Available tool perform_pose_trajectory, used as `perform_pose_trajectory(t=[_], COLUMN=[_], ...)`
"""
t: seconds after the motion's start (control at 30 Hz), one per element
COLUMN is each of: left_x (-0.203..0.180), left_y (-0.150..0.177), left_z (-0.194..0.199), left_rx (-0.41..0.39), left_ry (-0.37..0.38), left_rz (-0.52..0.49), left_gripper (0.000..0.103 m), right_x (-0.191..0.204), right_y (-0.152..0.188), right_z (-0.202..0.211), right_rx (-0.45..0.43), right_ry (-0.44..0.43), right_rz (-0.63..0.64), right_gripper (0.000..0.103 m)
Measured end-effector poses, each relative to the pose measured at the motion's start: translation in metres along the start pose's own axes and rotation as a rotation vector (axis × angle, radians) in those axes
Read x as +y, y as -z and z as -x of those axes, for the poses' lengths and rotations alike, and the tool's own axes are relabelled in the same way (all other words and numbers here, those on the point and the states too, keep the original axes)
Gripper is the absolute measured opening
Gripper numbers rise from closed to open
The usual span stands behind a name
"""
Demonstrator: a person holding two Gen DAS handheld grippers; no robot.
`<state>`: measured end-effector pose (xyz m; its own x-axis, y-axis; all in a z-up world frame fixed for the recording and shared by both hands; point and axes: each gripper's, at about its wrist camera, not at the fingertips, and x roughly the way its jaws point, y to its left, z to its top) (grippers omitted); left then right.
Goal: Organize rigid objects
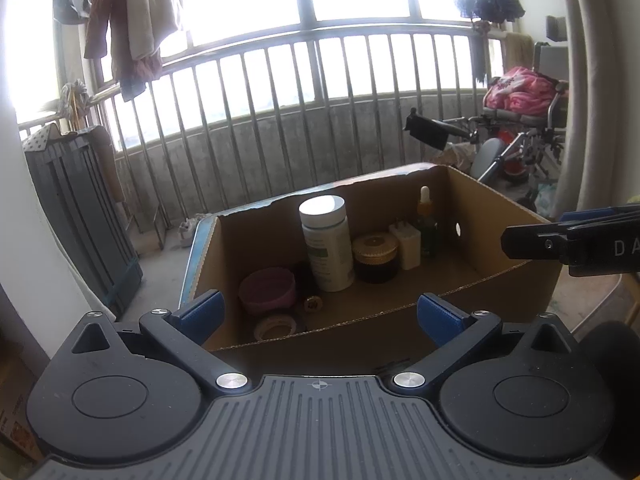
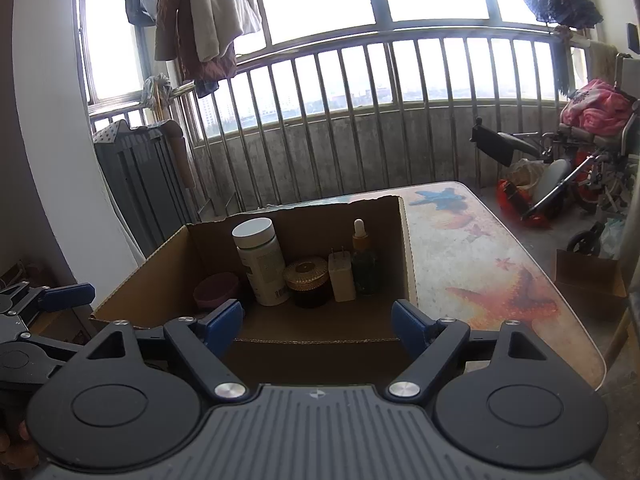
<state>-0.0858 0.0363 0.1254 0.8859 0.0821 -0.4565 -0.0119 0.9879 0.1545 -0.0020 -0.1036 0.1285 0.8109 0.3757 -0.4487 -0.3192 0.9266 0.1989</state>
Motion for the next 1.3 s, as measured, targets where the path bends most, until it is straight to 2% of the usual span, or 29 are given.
perform_pose_trajectory(t=[0.57, 0.93, 1.3], left_x=[-0.0002, -0.0016, -0.0022], left_y=[0.0053, 0.0089, 0.0097], left_z=[-0.0044, -0.0063, -0.0074], left_rx=[0.021, 0.038, 0.04], left_ry=[0.007, 0.018, 0.021], left_rz=[0.014, 0.014, 0.01], left_gripper=[0.103, 0.103, 0.103], right_x=[0.0022, 0.0042, 0.0052], right_y=[0.002, 0.003, 0.0028], right_z=[-0.0024, -0.0055, -0.0055], right_rx=[0.014, 0.029, 0.028], right_ry=[0.007, 0.012, 0.01], right_rz=[0.014, 0.037, 0.042], right_gripper=[0.089, 0.096, 0.097])
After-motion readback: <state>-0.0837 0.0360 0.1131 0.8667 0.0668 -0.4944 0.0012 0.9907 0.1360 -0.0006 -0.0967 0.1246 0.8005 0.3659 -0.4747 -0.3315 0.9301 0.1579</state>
